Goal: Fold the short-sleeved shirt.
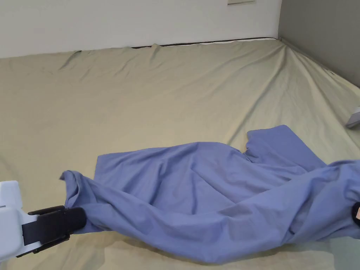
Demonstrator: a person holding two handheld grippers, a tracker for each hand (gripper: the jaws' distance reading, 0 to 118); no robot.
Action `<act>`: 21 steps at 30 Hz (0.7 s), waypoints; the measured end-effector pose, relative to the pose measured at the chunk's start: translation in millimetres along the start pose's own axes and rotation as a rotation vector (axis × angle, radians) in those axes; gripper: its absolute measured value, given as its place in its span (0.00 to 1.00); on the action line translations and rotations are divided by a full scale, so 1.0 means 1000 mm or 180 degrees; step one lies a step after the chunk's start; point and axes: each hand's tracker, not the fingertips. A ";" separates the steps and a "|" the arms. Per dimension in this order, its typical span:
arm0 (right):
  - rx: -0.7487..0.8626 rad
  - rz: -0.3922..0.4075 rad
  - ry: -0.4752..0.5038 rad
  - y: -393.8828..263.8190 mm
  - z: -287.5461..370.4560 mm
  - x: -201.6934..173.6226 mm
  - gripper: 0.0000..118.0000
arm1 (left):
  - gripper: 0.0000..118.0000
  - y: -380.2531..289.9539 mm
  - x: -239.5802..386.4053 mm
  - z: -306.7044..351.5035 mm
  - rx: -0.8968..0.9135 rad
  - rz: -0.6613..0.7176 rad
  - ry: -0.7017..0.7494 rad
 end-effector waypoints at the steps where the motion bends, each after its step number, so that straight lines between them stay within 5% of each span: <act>1: 0.0010 -0.0017 0.0025 -0.002 0.010 -0.003 0.07 | 0.05 -0.004 0.004 0.007 0.0038 -0.0021 -0.0087; 12: -0.0450 0.0047 -0.0401 -0.057 0.003 -0.008 0.07 | 0.04 -0.083 -0.009 -0.017 -0.0439 0.0161 0.0393; 14: -0.0440 -0.0006 -0.0406 -0.053 0.004 -0.009 0.16 | 0.05 -0.083 -0.011 -0.015 -0.0399 0.0241 0.0394; 16: -0.0424 0.0008 -0.0471 -0.048 0.008 -0.013 0.58 | 0.22 -0.078 -0.011 -0.010 -0.0383 0.0164 0.0516; 17: -0.0398 0.0091 -0.0544 -0.047 0.010 -0.010 0.81 | 0.53 -0.075 -0.010 -0.009 -0.0399 0.0157 0.0556; 19: -0.0236 0.0205 -0.0652 -0.043 0.022 -0.012 0.84 | 0.81 -0.069 -0.007 -0.005 -0.0523 0.0189 0.0705; 21: -0.0117 0.0182 -0.0715 -0.034 0.036 -0.012 0.84 | 0.80 -0.061 -0.007 0.003 -0.0486 0.0224 0.0682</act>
